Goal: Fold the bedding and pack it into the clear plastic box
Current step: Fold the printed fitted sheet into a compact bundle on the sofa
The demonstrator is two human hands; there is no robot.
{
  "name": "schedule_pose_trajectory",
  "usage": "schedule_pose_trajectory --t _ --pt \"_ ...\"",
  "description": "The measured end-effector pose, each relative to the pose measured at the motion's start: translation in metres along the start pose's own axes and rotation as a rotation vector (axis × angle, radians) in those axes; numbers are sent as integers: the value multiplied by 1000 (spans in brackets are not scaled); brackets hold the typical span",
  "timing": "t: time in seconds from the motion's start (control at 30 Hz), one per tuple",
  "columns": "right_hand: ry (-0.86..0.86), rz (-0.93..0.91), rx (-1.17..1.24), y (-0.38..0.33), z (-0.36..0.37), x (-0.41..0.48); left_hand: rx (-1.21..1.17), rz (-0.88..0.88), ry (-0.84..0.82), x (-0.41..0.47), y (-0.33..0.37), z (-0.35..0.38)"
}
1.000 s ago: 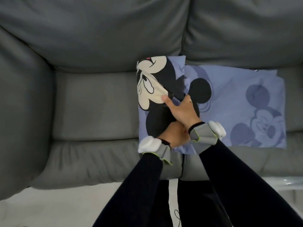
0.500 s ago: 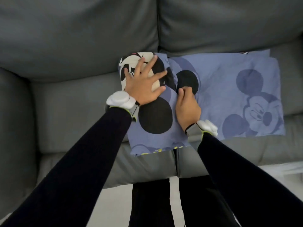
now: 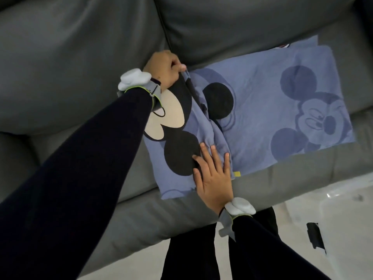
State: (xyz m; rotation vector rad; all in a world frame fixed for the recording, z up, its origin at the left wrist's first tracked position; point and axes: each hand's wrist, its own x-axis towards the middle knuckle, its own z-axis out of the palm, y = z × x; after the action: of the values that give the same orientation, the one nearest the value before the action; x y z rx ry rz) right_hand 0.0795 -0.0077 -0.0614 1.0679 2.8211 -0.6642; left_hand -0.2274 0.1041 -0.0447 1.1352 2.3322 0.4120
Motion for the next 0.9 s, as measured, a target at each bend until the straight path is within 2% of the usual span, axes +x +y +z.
schedule_pose_trajectory --t 0.07,0.13,0.2,0.23,0.27,0.3,0.33,0.4,0.47,0.57,0.67,0.73,0.8,0.9 --pt "22 -6 40 1 -5 0 7 -23 17 0 -2 7" --pt "78 79 132 0 -8 0 -77 10 -72 -2 -3 6" --pt "165 326 255 -3 -17 7 -260 50 -284 -2 0 -6" --pt "186 457 306 -5 -22 13 -278 77 -403 -1 3 -14" --pt "178 549 329 -8 -26 20 -223 107 -496 0 8 -22" --pt "166 566 303 -11 -30 28 -145 133 -531 1 12 -27" --pt "173 521 258 -13 -33 34 -60 150 -491 3 15 -28" --pt "237 433 181 -15 -33 42 1 157 -306 11 17 -22" --pt "251 491 102 -9 -26 45 -8 111 -180 18 14 -5" --pt "296 561 48 3 -10 35 113 105 -227 25 15 31" --pt "407 447 166 2 -6 7 288 139 -239 27 13 49" --pt "316 252 110 -1 -2 -20 328 163 -236 32 9 50" --pt "128 174 31 -4 3 -34 389 154 -257 32 9 49" --pt "-22 387 38 -19 -2 -16 478 225 -310 29 15 38"
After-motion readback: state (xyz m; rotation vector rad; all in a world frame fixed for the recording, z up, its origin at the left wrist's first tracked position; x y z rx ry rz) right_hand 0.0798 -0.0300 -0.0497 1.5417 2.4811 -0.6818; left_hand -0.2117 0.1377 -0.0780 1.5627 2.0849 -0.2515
